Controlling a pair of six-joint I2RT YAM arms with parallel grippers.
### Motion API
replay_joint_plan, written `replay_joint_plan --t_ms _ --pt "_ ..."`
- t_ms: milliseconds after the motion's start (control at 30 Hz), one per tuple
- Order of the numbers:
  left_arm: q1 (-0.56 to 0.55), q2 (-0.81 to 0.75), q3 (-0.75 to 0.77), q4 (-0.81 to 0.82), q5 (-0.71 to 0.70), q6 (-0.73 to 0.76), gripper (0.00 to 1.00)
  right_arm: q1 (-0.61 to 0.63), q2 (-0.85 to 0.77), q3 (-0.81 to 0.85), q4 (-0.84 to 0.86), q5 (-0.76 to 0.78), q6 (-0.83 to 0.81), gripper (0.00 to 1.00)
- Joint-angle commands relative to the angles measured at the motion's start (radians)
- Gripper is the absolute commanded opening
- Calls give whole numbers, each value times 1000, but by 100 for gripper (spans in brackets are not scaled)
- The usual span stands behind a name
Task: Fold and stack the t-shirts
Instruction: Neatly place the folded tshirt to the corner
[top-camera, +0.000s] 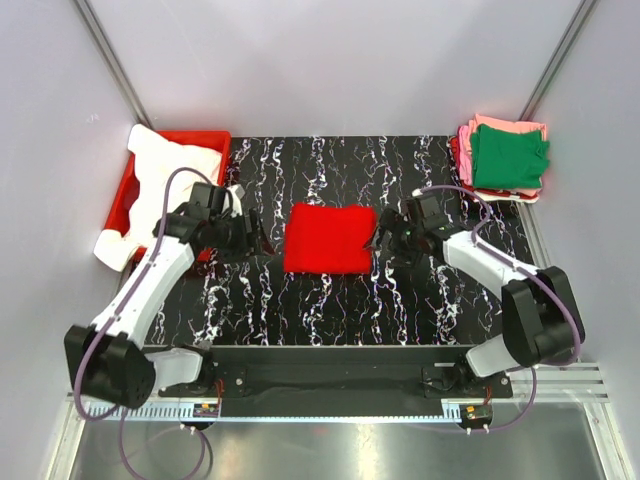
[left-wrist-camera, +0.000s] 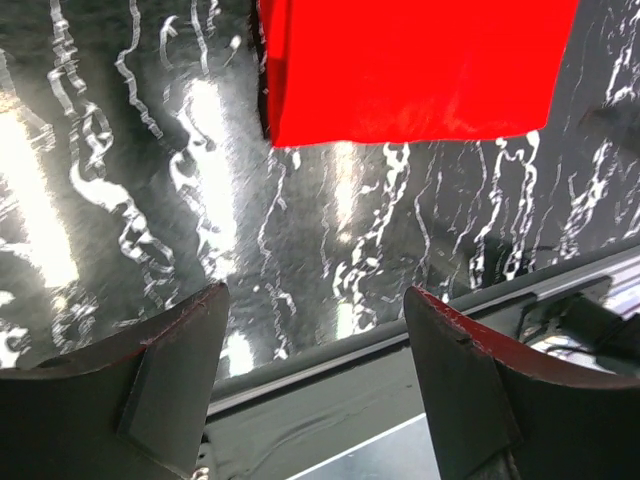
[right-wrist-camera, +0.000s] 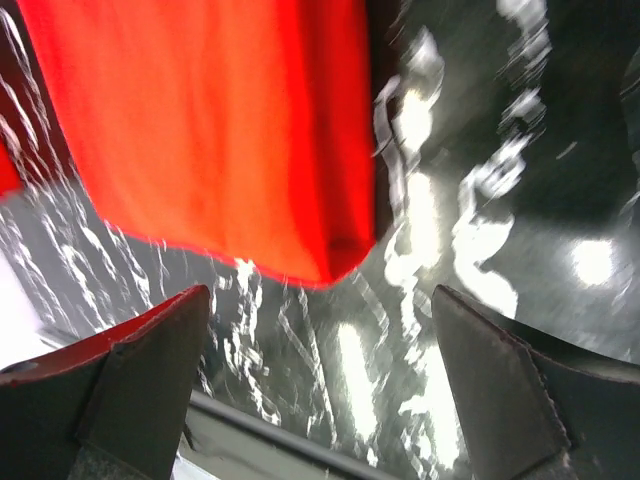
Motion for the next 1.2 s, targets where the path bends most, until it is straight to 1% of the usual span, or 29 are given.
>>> replay_joint_plan --t_ms 0,33,67,100,133,167,233,367,433,533,600,633,667,700,733,800,833,933,967,1067,1100,1167 --pt "0 -88 -16 -31 -83 64 75 -119 49 -63 224 -171 -19 99" --pt "0 -97 -20 -33 -95 70 75 -139 77 -61 303 -202 -13 97" --pt "-1 -103 -22 -34 -100 75 75 -159 107 -54 330 -227 4 95" --pt "0 -109 -25 -38 -118 81 75 -190 171 -32 355 -265 7 94" --pt "0 -112 -26 -41 -121 84 75 -200 203 -22 405 -278 12 93" --pt "0 -112 -28 -41 -129 87 75 -213 256 -9 421 -287 24 90" --pt "0 -116 -31 -42 -133 94 74 -237 302 9 491 -318 41 89" --pt "0 -111 -33 -41 -138 102 74 -242 414 55 566 -348 79 84" --pt "0 -108 -34 -36 -138 104 74 -239 480 71 634 -382 105 79" --pt "0 -100 -49 -18 -150 116 74 -213 548 110 628 -382 108 73" --pt "0 -93 -63 -12 -169 124 74 -195 579 132 625 -370 102 68" --pt "0 -89 -71 -7 -172 127 73 -184 589 140 622 -368 102 59" --pt "0 -88 -75 -5 -173 128 73 -173 603 146 620 -368 101 56" --pt "0 -89 -85 -2 -173 127 73 -167 608 147 622 -359 104 51" --pt "0 -93 -91 2 -173 125 73 -167 609 144 635 -355 111 42" --pt "0 -112 -106 7 -181 125 73 -165 615 132 654 -350 120 36" --pt "0 -120 -111 7 -189 124 73 -165 615 132 665 -350 124 27" --pt "0 -163 -135 21 -204 124 72 -170 588 133 656 -338 101 9" --pt "0 -189 -150 28 -207 122 72 -174 551 146 642 -328 88 0" --pt "0 -246 -163 42 -196 111 72 -200 447 202 516 -304 -10 0" --pt "0 -261 -169 53 -193 111 72 -208 421 222 472 -272 -43 0" --pt "0 -304 -187 80 -189 111 72 -222 355 300 300 -205 -152 0"
